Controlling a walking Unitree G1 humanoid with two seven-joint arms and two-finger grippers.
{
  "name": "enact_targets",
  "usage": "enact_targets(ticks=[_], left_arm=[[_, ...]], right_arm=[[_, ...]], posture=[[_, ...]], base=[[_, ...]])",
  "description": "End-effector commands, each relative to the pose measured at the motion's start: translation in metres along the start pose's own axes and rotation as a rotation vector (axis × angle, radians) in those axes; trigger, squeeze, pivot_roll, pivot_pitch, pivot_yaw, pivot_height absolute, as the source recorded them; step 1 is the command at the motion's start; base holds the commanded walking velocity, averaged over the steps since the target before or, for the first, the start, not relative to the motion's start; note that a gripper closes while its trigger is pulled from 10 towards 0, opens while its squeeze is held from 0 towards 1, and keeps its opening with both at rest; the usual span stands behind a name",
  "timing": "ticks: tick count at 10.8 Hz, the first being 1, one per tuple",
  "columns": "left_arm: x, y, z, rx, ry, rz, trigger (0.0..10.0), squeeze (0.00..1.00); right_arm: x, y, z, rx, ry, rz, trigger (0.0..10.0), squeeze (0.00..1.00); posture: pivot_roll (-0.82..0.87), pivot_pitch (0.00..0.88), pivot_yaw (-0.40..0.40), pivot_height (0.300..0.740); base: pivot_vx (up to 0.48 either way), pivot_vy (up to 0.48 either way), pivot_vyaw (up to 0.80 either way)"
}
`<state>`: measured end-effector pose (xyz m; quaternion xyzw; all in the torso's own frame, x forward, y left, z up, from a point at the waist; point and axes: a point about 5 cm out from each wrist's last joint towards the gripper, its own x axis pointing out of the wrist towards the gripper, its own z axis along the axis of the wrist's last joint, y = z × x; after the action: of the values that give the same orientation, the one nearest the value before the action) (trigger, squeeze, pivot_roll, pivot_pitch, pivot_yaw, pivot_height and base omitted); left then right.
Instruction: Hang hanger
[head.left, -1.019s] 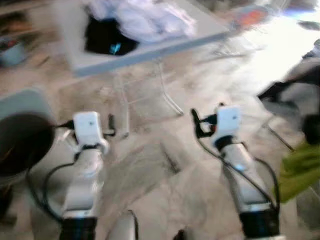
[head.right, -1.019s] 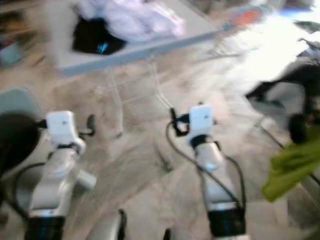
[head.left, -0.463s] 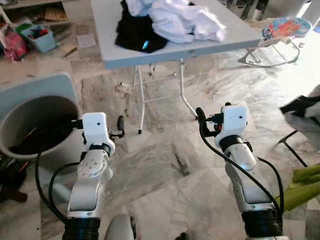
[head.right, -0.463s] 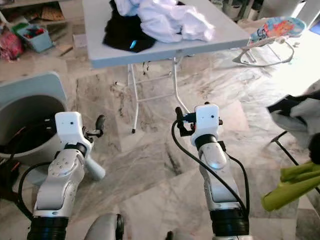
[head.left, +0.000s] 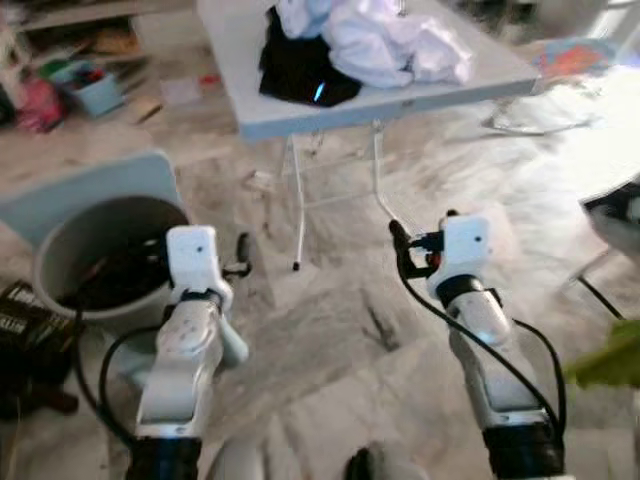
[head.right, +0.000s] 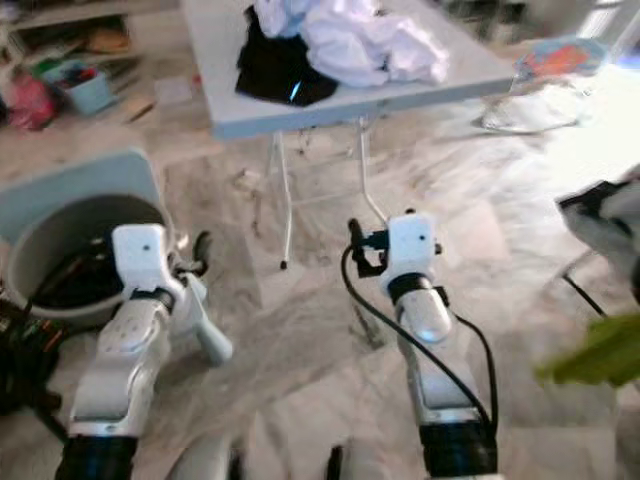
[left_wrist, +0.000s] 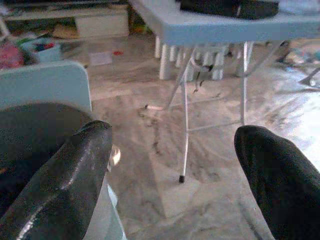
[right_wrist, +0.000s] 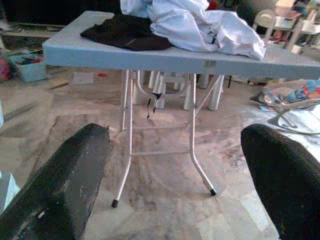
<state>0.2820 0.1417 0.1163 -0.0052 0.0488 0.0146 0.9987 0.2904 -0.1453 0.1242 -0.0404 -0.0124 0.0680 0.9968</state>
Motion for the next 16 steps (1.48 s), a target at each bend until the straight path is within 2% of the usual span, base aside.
enact_targets(ticks=[1, 4, 6, 8, 10, 16], left_arm=[[-0.001, 0.008, 0.0, 0.018, 0.001, 0.027, 10.0, 0.0], [0.0, 0.008, 0.001, 0.024, -0.01, 0.028, 10.0, 0.0], [-0.001, 0.006, 0.011, 0.038, -0.079, -0.01, 10.0, 0.0], [-0.002, 0.005, 0.015, -0.003, -0.103, -0.054, 10.0, 0.0], [-0.004, 0.002, 0.013, -0.026, -0.102, -0.082, 10.0, 0.0], [-0.005, 0.0, 0.013, -0.043, -0.098, -0.104, 10.0, 0.0]], right_arm=[[0.003, 0.006, 0.005, 0.017, -0.019, 0.024, 10.0, 0.0], [0.003, 0.005, 0.005, 0.016, -0.02, 0.024, 10.0, 0.0], [0.004, 0.007, 0.005, 0.017, -0.022, 0.031, 10.0, 0.0], [0.004, 0.009, 0.006, 0.013, -0.031, 0.048, 10.0, 0.0], [0.004, 0.01, 0.007, 0.016, -0.034, 0.053, 10.0, 0.0], [0.004, 0.01, 0.006, 0.015, -0.03, 0.057, 10.0, 0.0]], posture=[[0.01, 0.09, -0.049, 0.74], [0.01, 0.088, -0.051, 0.74], [0.01, 0.087, -0.051, 0.74], [0.01, 0.086, -0.05, 0.74], [0.01, 0.089, -0.049, 0.74], [0.01, 0.091, -0.051, 0.74]], base=[[0.0, 0.48, 0.0], [0.0, 0.48, 0.0], [0.0, 0.0, 0.0], [0.0, 0.0, 0.28], [0.306, 0.0, 0.8], [0.397, 0.0, 0.0]])
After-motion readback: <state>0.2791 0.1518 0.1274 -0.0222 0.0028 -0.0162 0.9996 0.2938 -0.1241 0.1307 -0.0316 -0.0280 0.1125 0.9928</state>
